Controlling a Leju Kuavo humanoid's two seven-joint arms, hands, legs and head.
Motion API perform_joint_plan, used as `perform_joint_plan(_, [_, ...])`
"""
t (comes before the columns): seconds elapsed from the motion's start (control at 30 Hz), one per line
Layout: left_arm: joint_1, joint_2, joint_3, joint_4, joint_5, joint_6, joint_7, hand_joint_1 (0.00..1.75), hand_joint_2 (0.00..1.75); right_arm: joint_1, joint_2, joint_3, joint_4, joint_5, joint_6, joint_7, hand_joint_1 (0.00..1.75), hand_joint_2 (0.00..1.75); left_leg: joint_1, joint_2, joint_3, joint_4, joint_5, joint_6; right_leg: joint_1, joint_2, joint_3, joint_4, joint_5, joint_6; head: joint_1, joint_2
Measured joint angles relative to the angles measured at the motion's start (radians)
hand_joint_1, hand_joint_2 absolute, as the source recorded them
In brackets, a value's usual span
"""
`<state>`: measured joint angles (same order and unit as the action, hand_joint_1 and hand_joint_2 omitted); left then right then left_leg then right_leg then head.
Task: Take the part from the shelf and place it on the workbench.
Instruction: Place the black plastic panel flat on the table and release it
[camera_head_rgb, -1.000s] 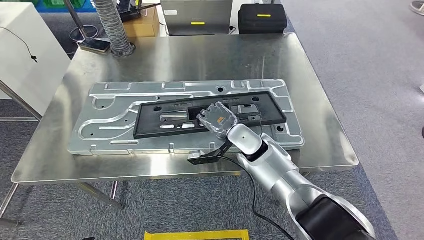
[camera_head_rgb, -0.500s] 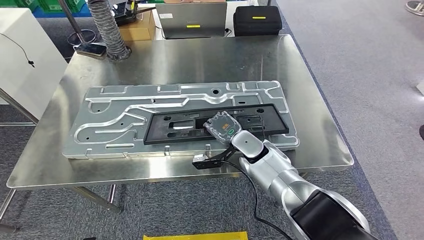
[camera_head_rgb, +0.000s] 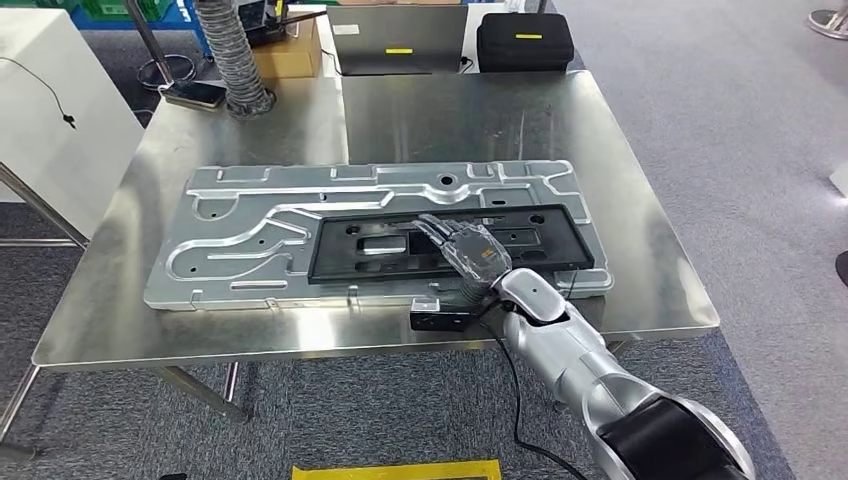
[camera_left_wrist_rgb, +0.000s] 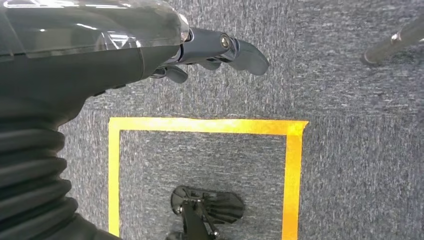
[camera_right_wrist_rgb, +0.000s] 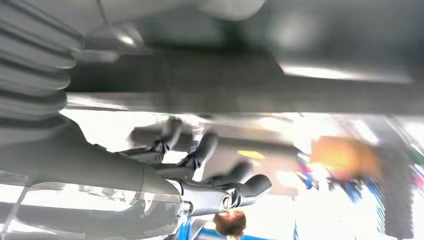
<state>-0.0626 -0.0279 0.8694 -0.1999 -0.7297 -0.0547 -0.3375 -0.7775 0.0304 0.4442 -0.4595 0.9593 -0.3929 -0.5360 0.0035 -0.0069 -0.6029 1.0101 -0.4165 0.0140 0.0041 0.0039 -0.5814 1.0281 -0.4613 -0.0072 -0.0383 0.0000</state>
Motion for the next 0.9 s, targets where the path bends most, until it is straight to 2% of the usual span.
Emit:
perform_joint_plan(0.07, [0.0, -0.001, 0.004, 0.0, -0.007, 0.001, 0.001, 0.0, 0.0, 0.062, -0.001, -0.053, -0.163, -0.268, 0.13, -0.096, 0.0, 0.0, 0.0, 0.0, -0.001, -0.001, 0.002, -0.01, 0.004, -0.004, 0.006, -0.017, 0.004, -0.004, 0.0, 0.0])
perform_joint_plan(0.13, [0.002, -0.002, 0.009, 0.0, -0.013, 0.001, 0.003, 0.0, 0.0, 0.125, -0.007, -0.082, -0.356, -0.476, 0.247, -0.108, 0.0, 0.0, 0.0, 0.0, -0.005, 0.004, -0.005, -0.02, -0.003, -0.005, 0.009, -0.028, 0.01, -0.01, 0.0, 0.0])
perform_joint_plan(0.17, [0.002, -0.002, 0.011, 0.0, -0.014, 0.001, 0.003, 0.0, 0.0, 0.146, -0.009, -0.09, -0.433, -0.525, 0.277, -0.104, 0.0, 0.0, 0.0, 0.001, -0.013, 0.024, -0.021, -0.025, -0.007, -0.005, 0.012, -0.034, 0.014, -0.014, 0.0, 0.0])
perform_joint_plan(0.2, [0.002, -0.002, 0.013, 0.0, -0.015, 0.001, 0.004, 0.0, 0.0, 0.162, -0.011, -0.097, -0.492, -0.557, 0.296, -0.104, 0.0, 0.0, 0.001, 0.001, -0.03, 0.065, -0.047, -0.03, -0.011, -0.006, 0.014, -0.039, 0.016, -0.017, 0.0, 0.0])
perform_joint_plan(0.27, [0.003, -0.002, 0.017, 0.0, -0.015, 0.001, 0.005, 0.0, 0.0, 0.201, -0.02, -0.113, -0.618, -0.659, 0.351, -0.126, 0.0, 0.0, 0.006, 0.001, -0.085, 0.194, -0.112, -0.04, -0.01, -0.007, 0.016, -0.039, 0.015, -0.021, 0.0, 0.0])
perform_joint_plan(0.3, [0.003, -0.002, 0.02, 0.0, -0.014, 0.001, 0.006, 0.0, 0.0, 0.227, -0.028, -0.123, -0.691, -0.734, 0.388, -0.14, 0.0, 0.0, 0.009, 0.002, -0.11, 0.25, -0.132, -0.045, -0.01, -0.008, 0.016, -0.038, 0.014, -0.021, 0.0, 0.0])
perform_joint_plan(0.33, [0.004, -0.002, 0.024, 0.0, -0.012, 0.002, 0.006, 0.0, 0.0, 0.254, -0.037, -0.134, -0.773, -0.815, 0.425, -0.15, 0.0, 0.0, 0.012, 0.002, -0.121, 0.275, -0.134, -0.049, -0.01, -0.009, 0.017, -0.036, 0.011, -0.02, 0.0, 0.0])
perform_joint_plan(0.37, [0.006, -0.003, 0.029, 0.0, -0.009, 0.002, 0.007, 0.0, 0.0, 0.279, -0.049, -0.149, -0.856, -0.887, 0.459, -0.154, 0.0, 0.0, 0.015, 0.002, -0.113, 0.262, -0.117, -0.051, -0.011, -0.009, 0.017, -0.034, 0.008, -0.017, 0.0, 0.0])
perform_joint_plan(0.43, [0.007, -0.004, 0.04, 0.0, -0.004, 0.004, 0.007, 0.0, 0.0, 0.311, -0.071, -0.186, -1.002, -0.985, 0.512, -0.149, 0.0, 0.0, 0.021, 0.003, -0.052, 0.141, -0.052, -0.053, -0.013, -0.008, 0.021, -0.027, 0.0, -0.01, 0.0, 0.0])
perform_joint_plan(0.47, [0.007, -0.004, 0.044, 0.0, -0.003, 0.004, 0.007, 0.0, 0.0, 0.321, -0.081, -0.206, -1.064, -1.013, 0.53, -0.146, 0.0, 0.0, 0.021, 0.003, -0.019, 0.078, -0.031, -0.052, -0.012, -0.007, 0.021, -0.022, -0.005, -0.006, 0.0, 0.0])
perform_joint_plan(0.5, [0.006, -0.005, 0.048, 0.0, -0.003, 0.005, 0.007, 0.0, 0.0, 0.33, -0.089, -0.223, -1.111, -1.026, 0.542, -0.144, 0.0, 0.0, 0.021, 0.003, 0.003, 0.034, -0.021, -0.047, -0.011, -0.005, 0.019, -0.018, -0.007, -0.001, 0.0, 0.0])
perform_joint_plan(0.53, [0.006, -0.006, 0.051, 0.0, -0.002, 0.006, 0.006, 0.0, 0.0, 0.338, -0.095, -0.236, -1.149, -1.033, 0.549, -0.145, 0.0, 0.0, 0.019, 0.002, 0.012, 0.014, -0.023, -0.042, -0.01, -0.004, 0.017, -0.016, -0.008, 0.004, 0.0, 0.0])
perform_joint_plan(0.63, [0.006, -0.01, 0.062, 0.0, 0.004, 0.008, 0.006, 0.0, 0.0, 0.362, -0.106, -0.268, -1.229, -1.034, 0.55, -0.156, 0.0, 0.0, 0.017, 0.001, 0.014, 0.009, -0.026, -0.022, -0.011, -0.002, 0.016, -0.013, -0.012, 0.02, 0.0, 0.0])
perform_joint_plan(0.7, [0.005, -0.014, 0.07, 0.0, 0.012, 0.008, 0.003, 0.0, 0.0, 0.383, -0.111, -0.303, -1.295, -1.003, 0.528, -0.162, 0.0, 0.0, 0.018, 0.0, 0.017, 0.004, -0.024, -0.008, -0.014, -0.002, -0.004, 0.036, -0.047, 0.031, 0.0, 0.0])
perform_joint_plan(0.73, [0.005, -0.015, 0.075, 0.0, 0.018, 0.005, -0.002, 0.0, 0.0, 0.402, -0.113, -0.33, -1.338, -0.962, 0.495, -0.165, 0.0, 0.0, 0.019, 0.0, 0.017, 0.002, -0.023, -0.003, -0.015, -0.002, -0.03, 0.092, -0.078, 0.034, 0.0, 0.0])
perform_joint_plan(0.8, [0.006, -0.018, 0.092, 0.0, 0.036, -0.008, -0.017, 0.0, 0.0, 0.466, -0.114, -0.402, -1.427, -0.81, 0.359, -0.167, 0.0, 0.0, 0.017, -0.003, 0.017, 0.003, -0.025, 0.003, -0.015, -0.002, -0.095, 0.224, -0.133, 0.036, 0.0, 0.0])
perform_joint_plan(0.83, [0.008, -0.019, 0.102, 0.0, 0.046, -0.016, -0.025, 0.0, 0.0, 0.511, -0.114, -0.443, -1.462, -0.714, 0.266, -0.167, 0.0, 0.0, 0.017, -0.005, 0.018, 0.003, -0.025, 0.004, -0.016, -0.002, -0.115, 0.261, -0.139, 0.036, 0.0, 0.0])
perform_joint_plan(0.87, [0.01, -0.021, 0.112, 0.0, 0.054, -0.023, -0.029, 0.0, 0.0, 0.557, -0.114, -0.482, -1.483, -0.629, 0.175, -0.167, 0.0, 0.0, 0.016, -0.007, 0.019, 0.004, -0.026, 0.004, -0.016, -0.002, -0.118, 0.259, -0.125, 0.035, 0.0, 0.0])
perform_joint_plan(0.9, [0.011, -0.024, 0.121, 0.0, 0.059, -0.029, -0.031, 0.0, 0.0, 0.601, -0.114, -0.519, -1.492, -0.563, 0.097, -0.164, 0.0, 0.0, 0.015, -0.008, 0.019, 0.005, -0.026, 0.004, -0.016, -0.002, -0.101, 0.217, -0.095, 0.032, 0.0, 0.0])
